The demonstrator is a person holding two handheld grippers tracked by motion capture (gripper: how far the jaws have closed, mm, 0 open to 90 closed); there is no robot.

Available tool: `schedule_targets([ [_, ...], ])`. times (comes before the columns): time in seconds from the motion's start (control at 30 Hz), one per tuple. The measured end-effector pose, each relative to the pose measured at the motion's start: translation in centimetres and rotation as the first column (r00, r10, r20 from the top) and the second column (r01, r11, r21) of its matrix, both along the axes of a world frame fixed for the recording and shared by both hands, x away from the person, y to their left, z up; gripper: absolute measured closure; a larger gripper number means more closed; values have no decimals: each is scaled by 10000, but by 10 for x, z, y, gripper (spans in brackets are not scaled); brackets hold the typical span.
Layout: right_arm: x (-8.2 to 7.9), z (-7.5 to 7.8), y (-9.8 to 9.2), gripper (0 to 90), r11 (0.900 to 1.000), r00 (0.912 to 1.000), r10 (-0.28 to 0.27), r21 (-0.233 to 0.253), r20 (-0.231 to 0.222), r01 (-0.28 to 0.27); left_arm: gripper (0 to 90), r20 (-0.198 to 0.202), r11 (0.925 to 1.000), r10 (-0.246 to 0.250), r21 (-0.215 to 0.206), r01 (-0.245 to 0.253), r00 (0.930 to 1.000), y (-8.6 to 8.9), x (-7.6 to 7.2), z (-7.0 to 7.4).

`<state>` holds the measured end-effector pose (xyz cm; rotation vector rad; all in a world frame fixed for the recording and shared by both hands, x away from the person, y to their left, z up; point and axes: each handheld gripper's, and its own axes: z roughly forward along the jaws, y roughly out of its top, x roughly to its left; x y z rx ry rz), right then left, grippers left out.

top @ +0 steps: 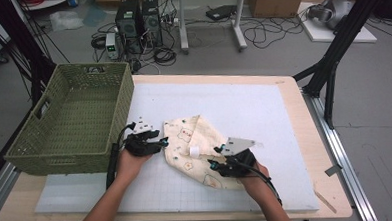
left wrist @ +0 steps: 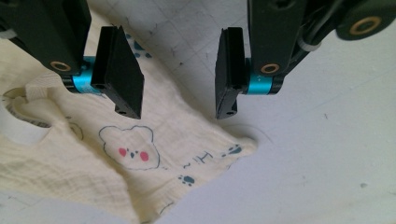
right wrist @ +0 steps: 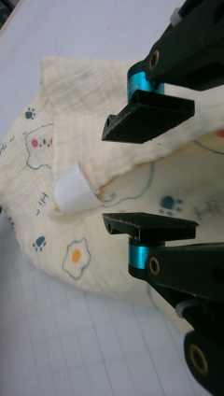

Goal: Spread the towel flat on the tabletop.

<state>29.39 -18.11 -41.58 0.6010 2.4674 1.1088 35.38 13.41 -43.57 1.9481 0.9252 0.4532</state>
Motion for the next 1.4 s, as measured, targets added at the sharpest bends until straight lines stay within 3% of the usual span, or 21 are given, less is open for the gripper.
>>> schedule_targets([
  [0.1,14,-7,16,521,9993,9999,138,-355,7,-138,521,108,9999,-112,-95,113,9999,0,-3,3],
  [0.33,43,-25,39,561,9964,9982,208,-804,-554,-252,506,205,9996,-120,-264,125,9997,4,-9,2],
  [0.4,48,-26,38,707,9984,9960,238,-496,-859,-282,490,143,9995,-45,-311,49,9999,7,-9,0],
  [0.47,50,-25,37,799,9981,9953,295,-504,-924,-342,483,108,9992,52,-394,-48,9999,9,-9,-2],
  [0.53,54,-22,32,826,9991,9960,226,-343,-860,-257,479,81,9993,47,-358,-44,10000,11,-10,-2],
  [0.7,64,-8,9,830,9975,9959,-627,291,-651,647,470,6,9993,26,-374,-26,10000,11,-11,-2],
  [0.77,71,-2,-9,826,9888,9899,-1256,725,-652,1302,470,-6,9994,-31,-338,31,10000,10,-11,-3],
  [0.87,75,0,-20,826,9818,9834,-1708,734,-619,1751,470,-57,9993,-31,-379,29,10000,9,-10,-4],
  [0.97,79,-1,-30,810,9715,9754,-1930,1186,-1070,2052,470,-114,9994,-63,-352,58,9999,8,-10,-5],
  [1.0,79,-1,-30,795,9722,9758,-1841,1245,-1180,1984,470,-128,9995,-87,-305,83,9999,9,-10,-5],
  [1.1,78,-2,-25,735,9776,9782,-1794,927,-1043,1892,467,-175,9995,-111,-290,106,9998,8,-10,-5],
  [1.17,78,-2,-25,722,9757,9755,-2017,688,-875,2080,466,-195,9995,-126,-282,121,9997,8,-10,-5],
  [1.33,80,-5,-29,829,9658,9630,-2583,2,-771,2591,462,-241,9992,-262,-312,255,9994,6,-11,-6],
  [1.4,81,-4,-32,825,9604,9577,-2749,225,-849,2776,461,-289,9989,-331,-333,321,9990,5,-11,-6],
])
